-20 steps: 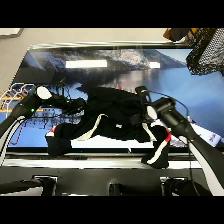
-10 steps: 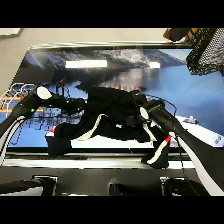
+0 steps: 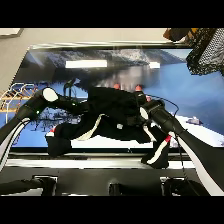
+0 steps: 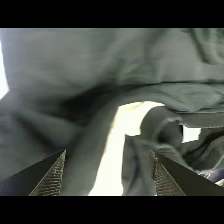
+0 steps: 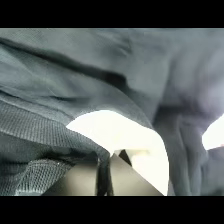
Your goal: Fold the clothes and pants, and hang the long-sleeved shirts on hangers.
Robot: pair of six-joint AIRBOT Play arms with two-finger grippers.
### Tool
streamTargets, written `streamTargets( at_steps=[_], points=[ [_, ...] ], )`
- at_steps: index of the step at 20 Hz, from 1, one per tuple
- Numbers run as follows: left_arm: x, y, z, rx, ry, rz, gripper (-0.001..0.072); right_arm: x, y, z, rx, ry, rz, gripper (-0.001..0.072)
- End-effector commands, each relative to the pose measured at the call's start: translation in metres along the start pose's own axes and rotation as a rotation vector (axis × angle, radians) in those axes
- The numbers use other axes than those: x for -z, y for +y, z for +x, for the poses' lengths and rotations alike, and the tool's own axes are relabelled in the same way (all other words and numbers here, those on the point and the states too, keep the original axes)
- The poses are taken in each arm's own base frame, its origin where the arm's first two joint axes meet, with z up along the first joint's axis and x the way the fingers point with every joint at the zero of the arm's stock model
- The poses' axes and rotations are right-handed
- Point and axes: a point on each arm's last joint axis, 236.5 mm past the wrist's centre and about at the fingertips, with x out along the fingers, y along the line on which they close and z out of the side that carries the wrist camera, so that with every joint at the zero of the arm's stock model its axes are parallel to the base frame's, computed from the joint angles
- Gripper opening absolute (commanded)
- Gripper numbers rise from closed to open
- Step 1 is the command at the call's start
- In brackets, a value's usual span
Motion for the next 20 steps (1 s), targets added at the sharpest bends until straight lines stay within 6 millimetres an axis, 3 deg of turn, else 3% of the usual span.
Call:
streamTargets(
  at_steps=[1,4,6,10,15,20],
  points=[
    [-0.006,-0.035,0.015,0.008,-0.071,0.124,0.0606,0.013,-0.003,-0.012,0.004,0.041,0.079,0.0050],
    [0.005,-0.057,0.032,0.015,-0.032,0.186,0.0606,0.015,0.007,-0.013,-0.033,0.052,0.117,0.0050],
    [0.017,-0.061,0.043,0.001,0.019,0.198,0.0606,0.015,0.009,-0.013,-0.042,0.052,0.127,0.0050],
    [0.027,-0.029,0.048,-0.155,0.065,0.136,0.0605,0.016,0.011,-0.013,-0.051,0.057,0.136,0.0051],
    [0.033,-0.027,0.051,-0.166,0.089,0.133,0.0601,0.016,0.012,-0.013,-0.056,0.055,0.145,0.0051],
    [0.033,-0.020,0.068,-0.176,0.088,0.068,0.0592,0.017,0.014,-0.013,-0.063,0.061,0.149,0.0051]
  ],
)
